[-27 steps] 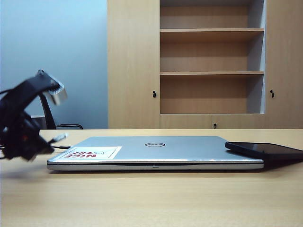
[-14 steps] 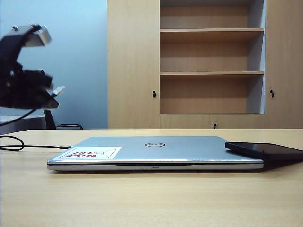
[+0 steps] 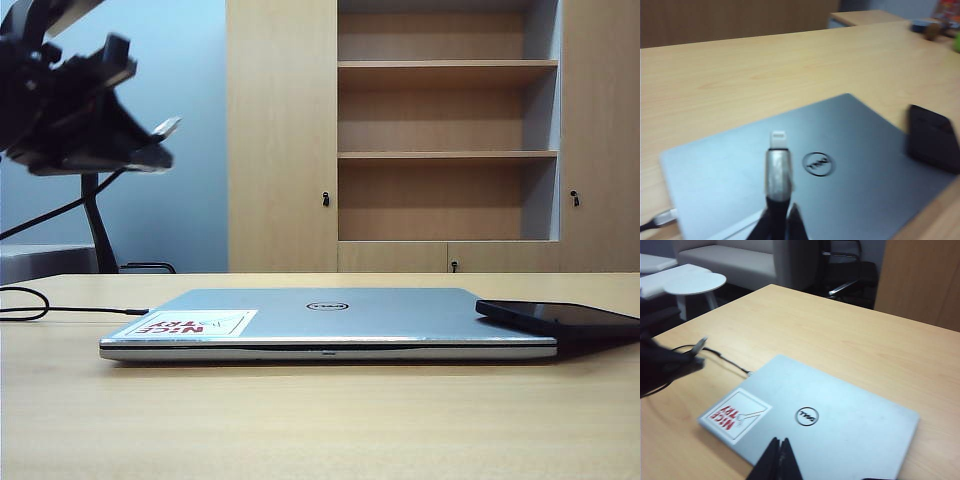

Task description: Pick up the charging cable and the phone, plug the charging cable into the charging port on the phone, and finally place them back on the table.

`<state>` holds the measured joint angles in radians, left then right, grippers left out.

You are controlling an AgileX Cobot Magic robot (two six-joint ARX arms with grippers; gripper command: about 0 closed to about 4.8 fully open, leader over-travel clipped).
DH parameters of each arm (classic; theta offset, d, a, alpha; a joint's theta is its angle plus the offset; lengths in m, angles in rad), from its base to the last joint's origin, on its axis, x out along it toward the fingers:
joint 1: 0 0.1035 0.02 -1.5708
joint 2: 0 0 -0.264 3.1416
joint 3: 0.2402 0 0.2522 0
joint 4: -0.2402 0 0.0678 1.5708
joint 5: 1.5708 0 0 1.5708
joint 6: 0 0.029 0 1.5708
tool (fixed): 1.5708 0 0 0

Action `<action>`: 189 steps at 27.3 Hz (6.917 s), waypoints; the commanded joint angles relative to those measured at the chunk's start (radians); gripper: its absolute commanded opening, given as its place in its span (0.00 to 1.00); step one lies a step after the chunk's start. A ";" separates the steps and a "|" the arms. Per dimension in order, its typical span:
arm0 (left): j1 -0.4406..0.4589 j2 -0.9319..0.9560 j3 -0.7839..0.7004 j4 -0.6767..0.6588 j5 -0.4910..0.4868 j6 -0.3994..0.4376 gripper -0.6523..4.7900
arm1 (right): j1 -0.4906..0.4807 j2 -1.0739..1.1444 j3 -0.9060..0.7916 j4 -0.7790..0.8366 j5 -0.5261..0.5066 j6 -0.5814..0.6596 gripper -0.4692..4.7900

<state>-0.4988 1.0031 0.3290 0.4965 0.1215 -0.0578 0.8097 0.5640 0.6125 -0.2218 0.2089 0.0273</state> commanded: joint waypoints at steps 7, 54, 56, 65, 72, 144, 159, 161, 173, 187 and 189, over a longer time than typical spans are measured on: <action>-0.030 0.003 -0.006 -0.122 0.002 -0.003 0.11 | -0.243 0.001 0.001 -0.026 -0.164 0.115 0.08; -0.132 0.141 -0.018 -0.032 0.002 -0.003 0.11 | -0.677 0.200 -0.310 0.229 -0.368 0.808 0.83; -0.132 0.141 -0.018 -0.032 0.002 -0.003 0.11 | -0.677 0.224 -0.310 0.248 -0.368 0.866 0.83; -0.133 0.141 -0.018 -0.032 0.003 -0.003 0.11 | -0.677 0.364 -0.310 0.333 -0.388 1.052 0.83; -0.133 0.141 -0.018 -0.032 0.002 -0.003 0.11 | -0.679 0.489 -0.309 0.438 -0.440 1.052 0.83; -0.132 0.141 -0.018 -0.031 0.002 -0.003 0.11 | -0.761 0.706 -0.219 0.696 -0.564 0.766 0.08; -0.133 0.141 -0.018 -0.032 0.002 -0.003 0.11 | -0.635 0.441 0.087 -0.136 -0.444 0.386 0.08; -0.133 0.141 -0.018 -0.032 0.002 -0.003 0.11 | -0.596 0.441 0.130 -0.223 -0.404 0.358 0.08; -0.133 0.141 -0.018 -0.057 0.003 -0.003 0.11 | -0.419 0.510 0.275 -0.778 -0.136 0.357 0.08; -0.133 0.141 -0.018 -0.057 0.003 -0.003 0.11 | -0.418 0.666 0.276 -0.792 -0.189 0.357 0.09; -0.133 0.141 -0.018 -0.057 0.003 -0.003 0.11 | -0.418 0.667 0.276 -0.790 -0.188 0.357 0.15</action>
<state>-0.6323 1.1461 0.3073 0.4297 0.1211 -0.0612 0.3901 1.2266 0.8909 -1.0191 0.0292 0.3874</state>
